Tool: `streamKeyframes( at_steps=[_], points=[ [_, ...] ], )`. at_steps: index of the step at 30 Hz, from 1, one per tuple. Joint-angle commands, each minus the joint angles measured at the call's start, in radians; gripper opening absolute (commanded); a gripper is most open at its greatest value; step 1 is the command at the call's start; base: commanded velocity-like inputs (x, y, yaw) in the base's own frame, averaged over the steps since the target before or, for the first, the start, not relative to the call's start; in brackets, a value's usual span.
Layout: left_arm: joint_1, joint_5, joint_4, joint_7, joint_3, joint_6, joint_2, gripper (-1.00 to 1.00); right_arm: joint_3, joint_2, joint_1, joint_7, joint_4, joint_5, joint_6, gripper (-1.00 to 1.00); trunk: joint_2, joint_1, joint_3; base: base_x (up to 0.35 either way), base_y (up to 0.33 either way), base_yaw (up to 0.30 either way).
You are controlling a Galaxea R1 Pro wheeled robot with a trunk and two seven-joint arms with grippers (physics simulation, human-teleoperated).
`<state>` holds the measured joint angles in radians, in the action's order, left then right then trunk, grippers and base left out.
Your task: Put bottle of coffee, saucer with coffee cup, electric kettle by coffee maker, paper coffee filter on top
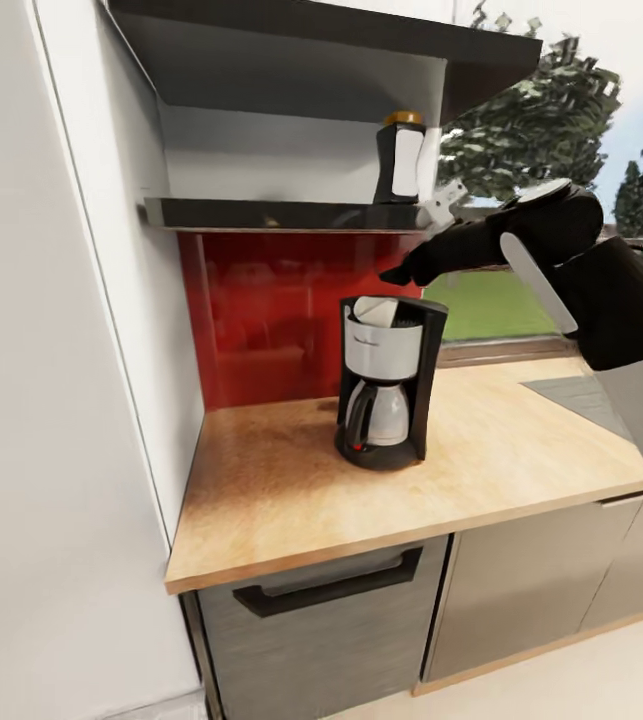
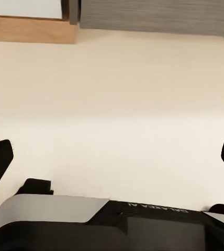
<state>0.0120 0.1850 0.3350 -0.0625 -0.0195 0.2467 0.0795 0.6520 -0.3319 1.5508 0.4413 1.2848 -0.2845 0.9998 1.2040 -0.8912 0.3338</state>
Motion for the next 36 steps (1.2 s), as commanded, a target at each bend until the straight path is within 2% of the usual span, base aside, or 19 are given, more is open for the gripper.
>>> streamKeyframes(
  at_steps=[1, 2, 3, 4, 6, 7, 8, 10, 11, 13, 16, 17, 21, 32, 35, 36],
  points=[
    [0.0, 0.01, 0.001, -0.007, -0.002, 0.0, 0.0, 1.0, 0.001, -0.015, -0.005, 0.005, 0.02, -0.016, 0.003, 1.0, 0.001, 0.001, 0.001, -0.332, 0.0, 0.0],
    [0.0, 0.01, 0.001, -0.007, -0.002, 0.0, 0.0, 1.0, 0.001, -0.023, -0.009, 0.005, 0.029, -0.026, 0.002, 1.0, 0.001, 0.001, 0.001, -0.332, 0.0, 0.0],
    [0.0, 0.01, 0.001, -0.007, -0.002, 0.0, 0.0, 1.0, 0.001, -0.042, -0.016, 0.005, 0.047, -0.047, 0.002, 1.0, 0.001, 0.001, 0.001, -0.332, 0.0, 0.0],
    [0.0, 0.01, 0.001, -0.007, -0.002, 0.0, 0.0, 1.0, 0.001, -0.073, -0.025, 0.005, 0.074, -0.08, 0.002, 1.0, 0.001, 0.001, 0.001, -0.332, 0.0, 0.0],
    [0.0, 0.01, 0.001, -0.007, -0.002, 0.0, 0.0, 1.0, 0.002, -0.098, -0.035, 0.005, 0.093, -0.102, 0.001, 1.0, 0.001, 0.001, 0.001, -0.332, 0.0, 0.0],
    [0.0, 0.01, 0.001, -0.007, -0.002, 0.0, 0.0, 1.0, 0.002, -0.124, -0.05, 0.005, 0.117, -0.124, 0.001, 1.0, 0.001, 0.001, 0.001, -0.332, 0.0, 0.0],
    [0.0, 0.01, 0.001, -0.007, -0.002, 0.0, 0.0, 1.0, 0.002, -0.136, -0.059, 0.005, 0.129, -0.136, 0.001, 1.0, 0.001, 0.001, 0.001, -0.332, 0.0, 0.0],
    [0.0, 0.01, 0.001, -0.007, -0.002, 0.0, 0.0, 1.0, 0.002, -0.19, -0.091, 0.005, 0.164, -0.181, -0.001, 1.0, 0.001, 0.001, 0.001, -0.333, 0.0, 0.0],
    [0.0, 0.01, 0.001, -0.007, -0.002, 0.0, 0.0, 1.0, 0.002, -0.232, -0.114, 0.007, 0.188, -0.212, -0.002, 1.0, 0.001, 0.001, 0.001, -0.333, 0.0, 0.0],
    [0.0, 0.01, 0.001, -0.007, -0.002, 0.0, 0.0, 1.0, 0.002, -0.281, -0.137, 0.053, 0.206, -0.24, -0.003, 1.0, 0.001, 0.001, 0.001, -0.278, 0.0, 0.0],
    [0.0, 0.01, 0.001, -0.007, -0.002, 0.0, 0.0, 1.0, 0.002, -0.308, -0.145, 0.1, 0.212, -0.249, -0.003, 1.0, 0.001, 0.001, 0.001, -0.154, 0.0, 0.0],
    [0.0, 0.01, 0.001, -0.007, -0.002, 0.0, 0.0, 1.0, 0.002, -0.351, -0.152, 0.164, 0.217, -0.257, -0.004, 1.0, 0.001, 0.001, 0.001, -0.02, 0.0, 0.0],
    [0.0, 0.01, 0.001, -0.007, -0.002, 0.0, 0.0, 1.0, 0.001, -0.366, -0.154, 0.178, 0.218, -0.261, -0.004, 1.0, 0.001, 0.001, 0.001, -0.082, 0.0, 0.0],
    [0.0, 0.01, 0.001, -0.007, -0.002, 0.0, 0.0, 1.0, 0.001, -0.366, -0.161, 0.178, 0.217, -0.264, -0.004, 1.0, 0.001, 0.001, 0.001, -0.3, 0.0, 0.0],
    [0.0, 0.012, 0.002, -0.007, -0.007, 0.0, -0.002, 1.0, 0.001, -0.366, -0.208, 0.178, 0.217, -0.263, -0.006, 1.0, 0.001, 0.001, 0.001, -0.048, 0.0, 0.0],
    [0.0, 0.024, 0.002, -0.008, -0.013, 0.001, -0.004, 1.0, 0.001, -0.366, -0.225, 0.177, 0.217, -0.263, -0.007, 1.0, 0.001, 0.001, 0.001, -0.019, 0.0, 0.0]
  ],
)
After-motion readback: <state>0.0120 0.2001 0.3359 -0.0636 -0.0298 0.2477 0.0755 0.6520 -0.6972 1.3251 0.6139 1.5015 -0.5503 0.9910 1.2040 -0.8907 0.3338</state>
